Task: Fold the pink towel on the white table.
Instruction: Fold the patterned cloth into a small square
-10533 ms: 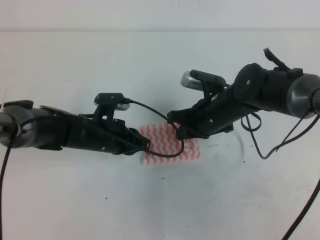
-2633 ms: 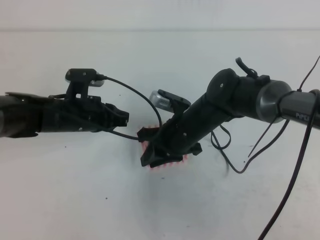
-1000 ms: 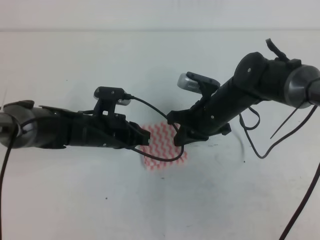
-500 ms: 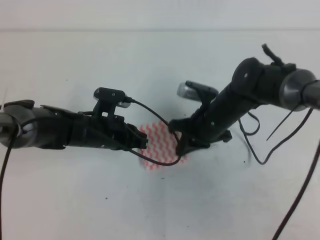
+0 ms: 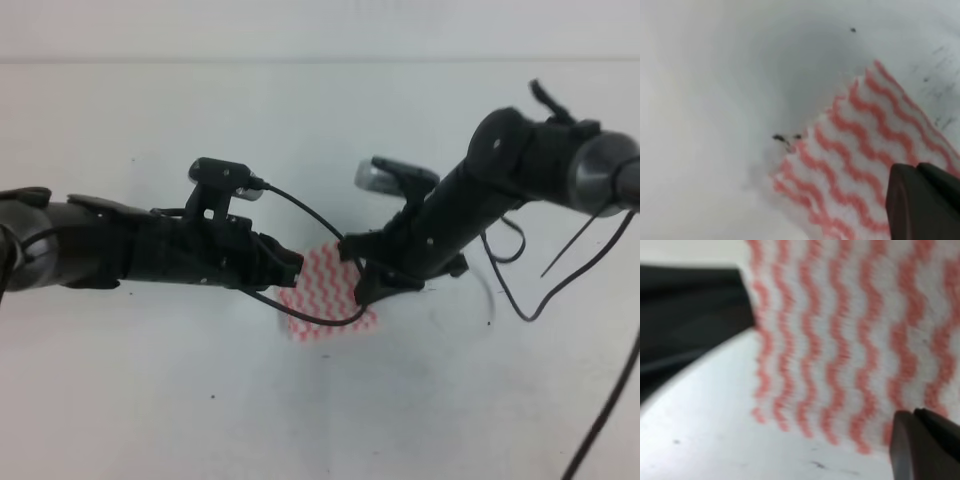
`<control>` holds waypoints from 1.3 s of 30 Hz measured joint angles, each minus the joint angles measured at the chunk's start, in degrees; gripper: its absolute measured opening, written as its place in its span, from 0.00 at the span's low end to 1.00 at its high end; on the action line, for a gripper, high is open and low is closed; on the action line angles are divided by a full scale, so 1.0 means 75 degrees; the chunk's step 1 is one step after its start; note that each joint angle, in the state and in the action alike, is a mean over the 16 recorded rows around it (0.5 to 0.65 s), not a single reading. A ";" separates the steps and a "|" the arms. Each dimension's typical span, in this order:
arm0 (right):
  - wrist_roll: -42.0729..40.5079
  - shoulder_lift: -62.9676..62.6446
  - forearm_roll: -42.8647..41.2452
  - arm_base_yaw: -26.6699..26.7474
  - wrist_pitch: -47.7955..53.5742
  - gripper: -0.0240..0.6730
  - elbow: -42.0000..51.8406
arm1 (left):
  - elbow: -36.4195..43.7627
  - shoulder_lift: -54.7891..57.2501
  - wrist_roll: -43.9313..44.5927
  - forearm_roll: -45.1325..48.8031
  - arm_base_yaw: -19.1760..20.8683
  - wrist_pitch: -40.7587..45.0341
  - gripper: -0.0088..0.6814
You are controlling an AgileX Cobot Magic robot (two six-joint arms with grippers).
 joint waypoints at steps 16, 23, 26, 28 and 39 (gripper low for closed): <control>-0.0018 -0.0135 -0.0022 -0.0001 0.0105 0.00 0.0000 | -0.0002 -0.0089 -0.1094 0.1473 0.0001 0.0218 0.00; -0.0026 0.0023 -0.0034 -0.0003 0.0116 0.00 0.0000 | -0.0002 -0.0030 -0.1351 0.1798 0.0001 0.0223 0.00; -0.0029 0.0086 -0.0034 -0.0004 0.0135 0.00 0.0000 | -0.0002 0.0005 -0.1390 0.1836 0.0001 0.0232 0.00; -0.0031 0.0115 -0.0036 -0.0004 0.0150 0.00 0.0000 | -0.0002 -0.0010 -0.1402 0.1852 0.0001 0.0233 0.00; 0.0051 -0.0196 -0.0282 -0.0005 0.0044 0.00 0.0000 | -0.0007 -0.0533 -0.1180 0.1455 0.0001 -0.0004 0.01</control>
